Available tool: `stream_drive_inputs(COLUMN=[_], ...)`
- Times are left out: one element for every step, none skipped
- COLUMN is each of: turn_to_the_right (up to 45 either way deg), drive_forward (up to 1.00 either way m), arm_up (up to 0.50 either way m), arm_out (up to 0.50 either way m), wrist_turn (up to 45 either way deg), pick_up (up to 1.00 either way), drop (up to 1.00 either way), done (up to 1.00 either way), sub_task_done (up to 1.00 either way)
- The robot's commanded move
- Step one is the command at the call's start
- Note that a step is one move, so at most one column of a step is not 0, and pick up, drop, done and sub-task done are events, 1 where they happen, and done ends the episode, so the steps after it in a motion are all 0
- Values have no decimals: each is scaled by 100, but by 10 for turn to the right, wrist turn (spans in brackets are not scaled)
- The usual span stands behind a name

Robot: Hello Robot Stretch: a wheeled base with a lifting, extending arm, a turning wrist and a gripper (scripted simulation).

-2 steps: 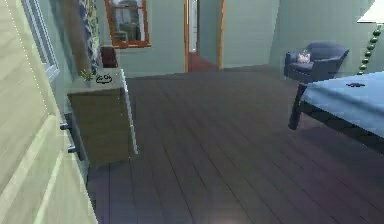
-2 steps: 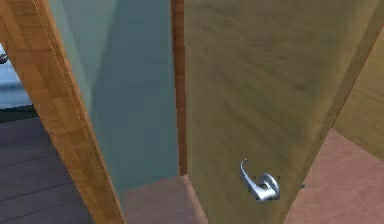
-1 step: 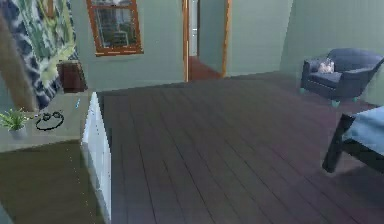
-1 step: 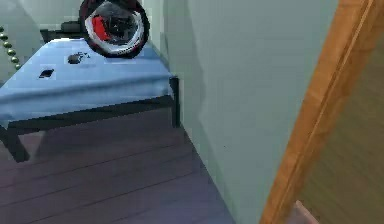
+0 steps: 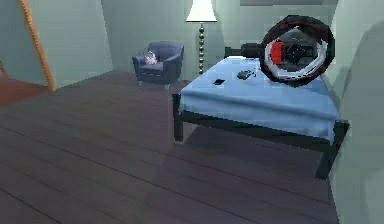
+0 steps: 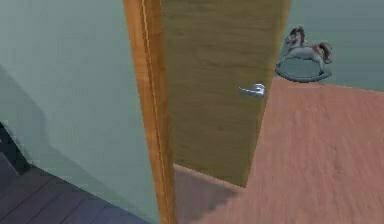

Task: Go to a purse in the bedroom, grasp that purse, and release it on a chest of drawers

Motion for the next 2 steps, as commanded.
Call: stream_drive_inputs(turn_to_the_right=[240, 0], drive_forward=[0, 100], arm_up=[0, 0], arm_out=[0, 0], wrist_turn=[0, 0], pick_up=[0, 0], drop=[0, 0], done=[0, 0], sub_task_done=[0, 0])
